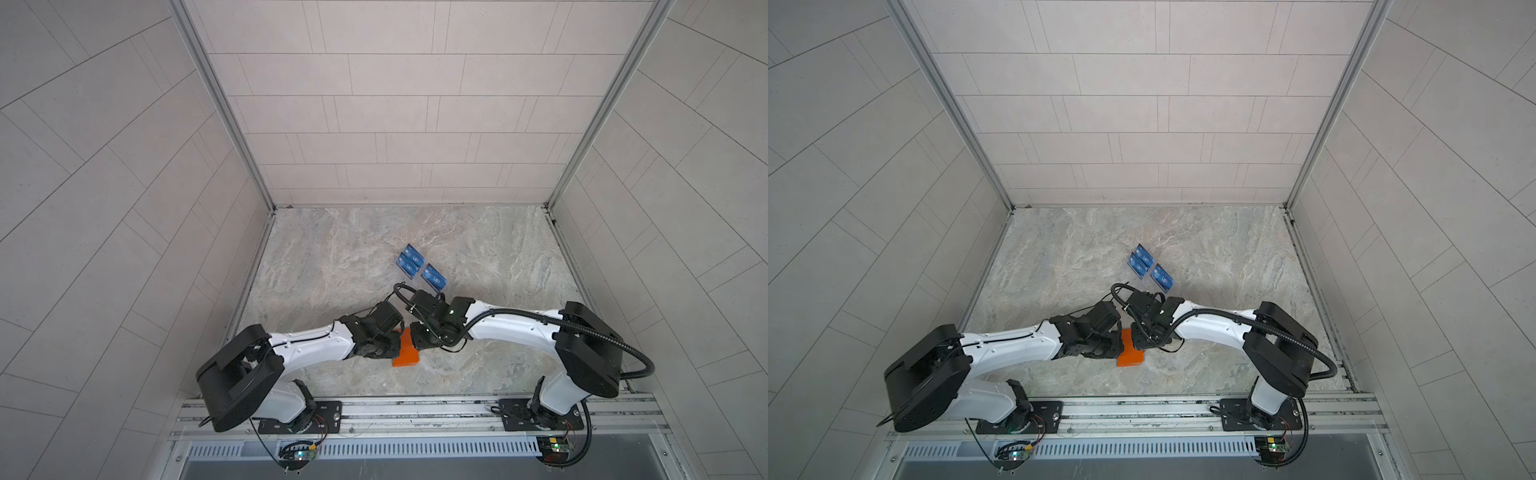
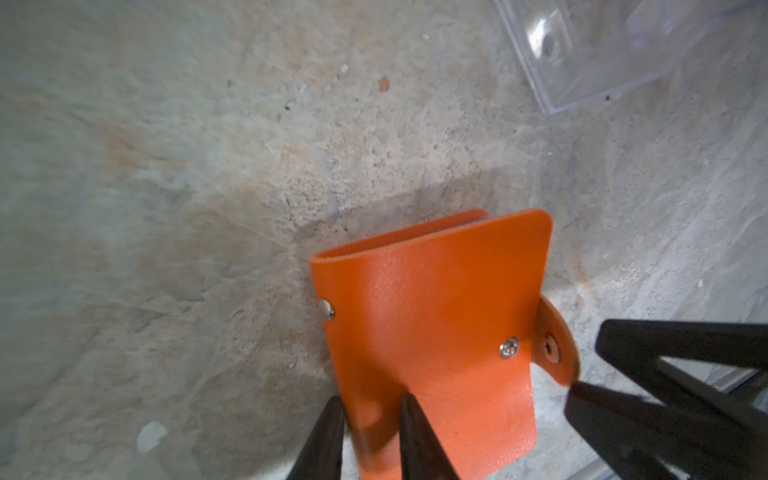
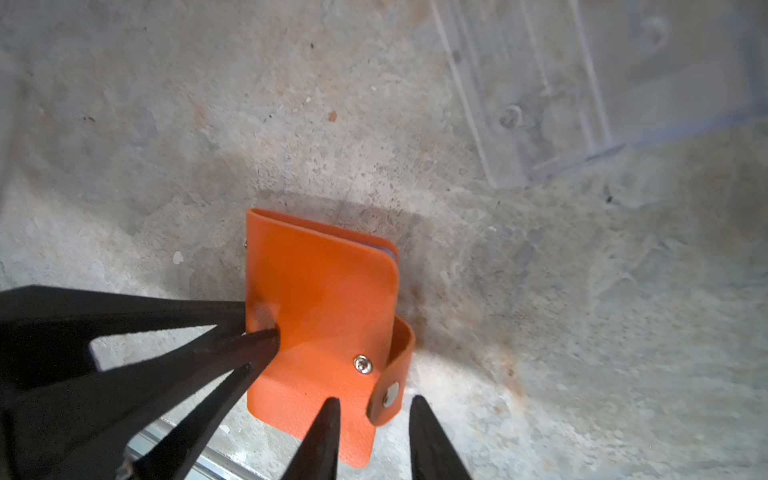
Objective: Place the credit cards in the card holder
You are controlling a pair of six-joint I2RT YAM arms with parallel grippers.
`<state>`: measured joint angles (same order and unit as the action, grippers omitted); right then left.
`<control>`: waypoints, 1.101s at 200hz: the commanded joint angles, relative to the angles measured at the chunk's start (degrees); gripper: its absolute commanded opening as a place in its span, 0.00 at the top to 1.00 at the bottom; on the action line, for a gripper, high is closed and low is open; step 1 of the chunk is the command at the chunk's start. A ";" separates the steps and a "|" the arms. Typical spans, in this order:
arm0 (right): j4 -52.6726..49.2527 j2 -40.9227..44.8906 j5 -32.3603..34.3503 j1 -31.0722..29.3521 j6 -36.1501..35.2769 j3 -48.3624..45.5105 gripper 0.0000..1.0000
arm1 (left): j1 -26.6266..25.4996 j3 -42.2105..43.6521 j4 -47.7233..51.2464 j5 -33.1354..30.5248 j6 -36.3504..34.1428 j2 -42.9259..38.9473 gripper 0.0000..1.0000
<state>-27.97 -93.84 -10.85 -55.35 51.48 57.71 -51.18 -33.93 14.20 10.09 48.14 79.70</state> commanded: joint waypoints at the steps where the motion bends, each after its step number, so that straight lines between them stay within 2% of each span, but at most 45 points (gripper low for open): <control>1: -2.90 -0.62 2.31 -0.46 0.55 1.07 0.71 | -0.55 2.38 1.98 -0.51 -0.33 1.27 0.72; 69: -5.59 -2.16 3.19 -0.55 -0.60 2.27 0.78 | -0.55 2.68 1.73 -0.47 -0.32 0.70 0.71; 97: -3.60 -2.47 2.06 -1.18 0.00 2.27 0.68 | -0.53 2.63 2.15 -0.50 -0.41 0.52 0.70; 131: -2.95 -3.16 2.12 -1.25 -0.06 1.95 0.67 | -0.60 2.39 2.46 -0.56 -0.46 0.54 0.70; 172: -4.95 -3.34 3.26 -1.26 -0.68 2.69 0.74 | -0.59 2.34 2.50 -0.60 -0.50 0.71 0.70; 200: -6.33 -3.16 3.95 -1.25 -1.17 2.85 0.85 | -0.56 2.17 2.68 -0.59 -0.68 0.77 0.70; 220: -5.54 -2.53 3.47 -1.25 -0.86 2.39 0.87 | -0.58 2.06 2.84 -0.55 -0.73 0.81 0.70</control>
<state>-31.55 -96.88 -8.49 -56.25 50.22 59.68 -51.20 -33.23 13.58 10.09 48.12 79.11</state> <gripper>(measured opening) 0.137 0.302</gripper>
